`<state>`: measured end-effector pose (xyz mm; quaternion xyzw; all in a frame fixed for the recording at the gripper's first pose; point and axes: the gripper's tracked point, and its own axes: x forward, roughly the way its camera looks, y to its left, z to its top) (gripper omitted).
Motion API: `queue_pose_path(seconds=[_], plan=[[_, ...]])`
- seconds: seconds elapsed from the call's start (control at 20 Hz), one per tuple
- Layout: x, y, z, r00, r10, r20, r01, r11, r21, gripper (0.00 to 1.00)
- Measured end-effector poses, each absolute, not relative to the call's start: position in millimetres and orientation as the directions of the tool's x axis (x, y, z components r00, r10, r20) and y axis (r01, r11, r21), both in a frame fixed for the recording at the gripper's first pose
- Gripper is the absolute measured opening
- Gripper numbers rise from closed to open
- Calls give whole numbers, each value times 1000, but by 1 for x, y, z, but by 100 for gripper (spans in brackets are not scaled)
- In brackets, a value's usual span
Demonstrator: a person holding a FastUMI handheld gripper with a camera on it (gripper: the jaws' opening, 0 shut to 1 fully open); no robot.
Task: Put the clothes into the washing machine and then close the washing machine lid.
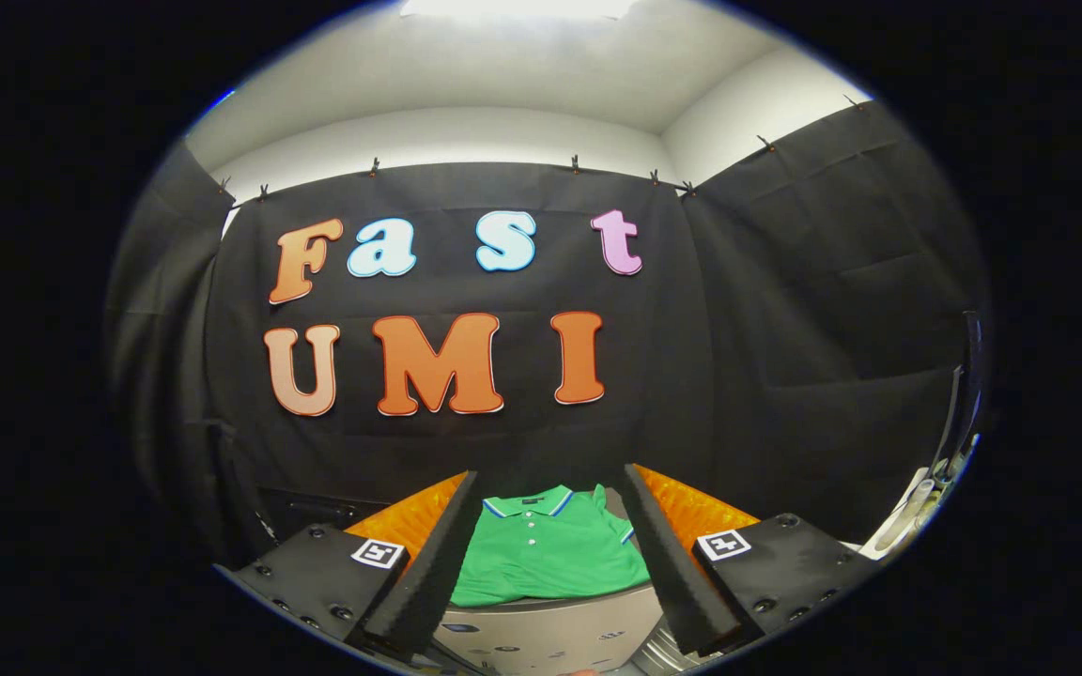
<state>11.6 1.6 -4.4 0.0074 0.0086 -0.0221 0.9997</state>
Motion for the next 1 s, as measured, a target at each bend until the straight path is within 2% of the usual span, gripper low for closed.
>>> queue_pose_path(seconds=[0.25,0.4,0.65,1.0], plan=[[27,7,4,999,-19,-33,19,1000,3,97],[51,19,0,996,23,-83,-25,999,-20,97],[113,43,-42,928,113,-355,-137,990,-44,98],[204,62,-108,770,147,-621,-179,984,12,98]])
